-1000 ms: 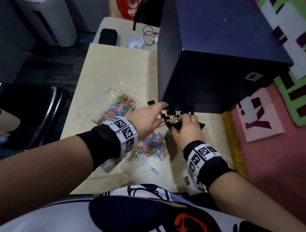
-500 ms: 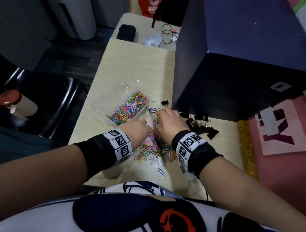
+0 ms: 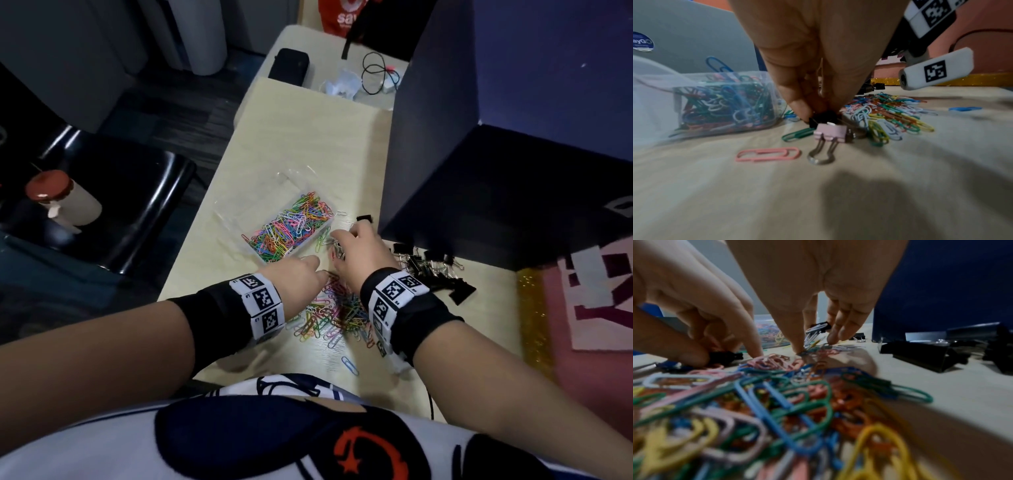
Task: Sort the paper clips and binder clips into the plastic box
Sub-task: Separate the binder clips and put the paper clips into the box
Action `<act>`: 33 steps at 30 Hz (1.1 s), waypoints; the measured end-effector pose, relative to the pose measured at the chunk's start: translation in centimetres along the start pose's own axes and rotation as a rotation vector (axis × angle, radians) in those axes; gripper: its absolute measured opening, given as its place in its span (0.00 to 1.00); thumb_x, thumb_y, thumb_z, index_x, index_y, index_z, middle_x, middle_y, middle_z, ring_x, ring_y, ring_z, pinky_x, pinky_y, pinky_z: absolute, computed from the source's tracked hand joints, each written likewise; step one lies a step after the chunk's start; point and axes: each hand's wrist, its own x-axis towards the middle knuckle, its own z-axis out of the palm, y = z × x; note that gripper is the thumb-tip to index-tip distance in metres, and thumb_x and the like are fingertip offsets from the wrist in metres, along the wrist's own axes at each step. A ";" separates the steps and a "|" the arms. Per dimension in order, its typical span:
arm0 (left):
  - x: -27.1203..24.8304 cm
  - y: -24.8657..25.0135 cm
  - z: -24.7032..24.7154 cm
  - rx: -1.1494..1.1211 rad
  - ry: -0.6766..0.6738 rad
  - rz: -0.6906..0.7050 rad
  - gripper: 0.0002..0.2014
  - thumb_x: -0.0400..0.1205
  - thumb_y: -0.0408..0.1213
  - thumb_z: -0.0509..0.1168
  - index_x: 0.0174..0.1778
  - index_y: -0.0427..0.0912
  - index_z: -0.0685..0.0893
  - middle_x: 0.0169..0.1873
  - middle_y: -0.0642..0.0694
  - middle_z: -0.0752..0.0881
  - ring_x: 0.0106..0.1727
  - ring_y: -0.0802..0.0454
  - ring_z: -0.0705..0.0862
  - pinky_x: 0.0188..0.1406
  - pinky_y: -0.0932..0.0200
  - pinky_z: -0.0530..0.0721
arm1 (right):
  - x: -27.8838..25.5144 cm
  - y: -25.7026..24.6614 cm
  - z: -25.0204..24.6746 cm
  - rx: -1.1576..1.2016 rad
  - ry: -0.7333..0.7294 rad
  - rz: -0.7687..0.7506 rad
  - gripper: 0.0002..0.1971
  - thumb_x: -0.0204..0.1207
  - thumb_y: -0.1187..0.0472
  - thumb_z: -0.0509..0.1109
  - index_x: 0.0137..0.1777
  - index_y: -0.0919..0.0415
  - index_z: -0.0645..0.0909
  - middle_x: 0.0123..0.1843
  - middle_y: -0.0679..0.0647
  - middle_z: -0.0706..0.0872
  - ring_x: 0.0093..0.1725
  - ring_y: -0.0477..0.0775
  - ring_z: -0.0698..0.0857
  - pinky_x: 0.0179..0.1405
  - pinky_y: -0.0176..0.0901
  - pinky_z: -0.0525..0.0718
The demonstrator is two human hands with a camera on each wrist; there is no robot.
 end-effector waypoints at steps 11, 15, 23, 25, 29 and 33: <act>0.5 0.4 -1.0 0.029 0.032 0.018 0.14 0.77 0.23 0.59 0.57 0.37 0.73 0.54 0.39 0.70 0.42 0.37 0.83 0.35 0.47 0.79 | -2.3 1.6 -1.3 0.302 0.137 0.084 0.14 0.82 0.63 0.60 0.64 0.56 0.80 0.65 0.56 0.78 0.61 0.57 0.80 0.60 0.44 0.76; 0.8 0.4 -1.9 0.032 0.109 0.040 0.12 0.80 0.32 0.61 0.59 0.41 0.76 0.58 0.42 0.71 0.45 0.38 0.83 0.38 0.46 0.83 | -3.5 2.7 -1.8 0.289 0.172 0.129 0.10 0.79 0.60 0.66 0.59 0.55 0.80 0.59 0.54 0.81 0.55 0.56 0.81 0.54 0.44 0.77; 2.4 0.5 -4.0 -0.153 0.193 0.145 0.13 0.79 0.47 0.67 0.54 0.44 0.79 0.53 0.45 0.81 0.55 0.44 0.81 0.52 0.54 0.78 | -5.2 5.1 -1.5 0.495 0.219 0.253 0.07 0.79 0.59 0.67 0.54 0.49 0.82 0.50 0.48 0.85 0.44 0.51 0.88 0.50 0.50 0.87; 3.1 0.5 -4.1 -0.213 0.216 0.140 0.12 0.79 0.47 0.68 0.51 0.44 0.80 0.51 0.45 0.83 0.53 0.45 0.81 0.49 0.56 0.76 | -5.5 5.4 -1.6 0.539 0.228 0.296 0.09 0.78 0.60 0.67 0.54 0.46 0.82 0.49 0.49 0.86 0.43 0.50 0.89 0.50 0.51 0.88; 4.2 1.1 -4.6 -0.335 0.314 0.104 0.11 0.79 0.46 0.68 0.51 0.44 0.81 0.45 0.47 0.86 0.50 0.46 0.83 0.45 0.60 0.74 | -6.0 6.4 -2.3 0.487 0.178 0.349 0.17 0.74 0.61 0.71 0.63 0.47 0.80 0.52 0.51 0.85 0.40 0.48 0.85 0.44 0.35 0.79; 5.4 2.6 -5.5 -0.586 0.388 0.055 0.11 0.80 0.43 0.67 0.57 0.48 0.81 0.45 0.53 0.88 0.48 0.50 0.86 0.49 0.62 0.78 | -6.7 7.3 -2.6 0.467 0.190 0.380 0.17 0.75 0.60 0.70 0.64 0.48 0.79 0.54 0.53 0.86 0.44 0.45 0.85 0.46 0.33 0.78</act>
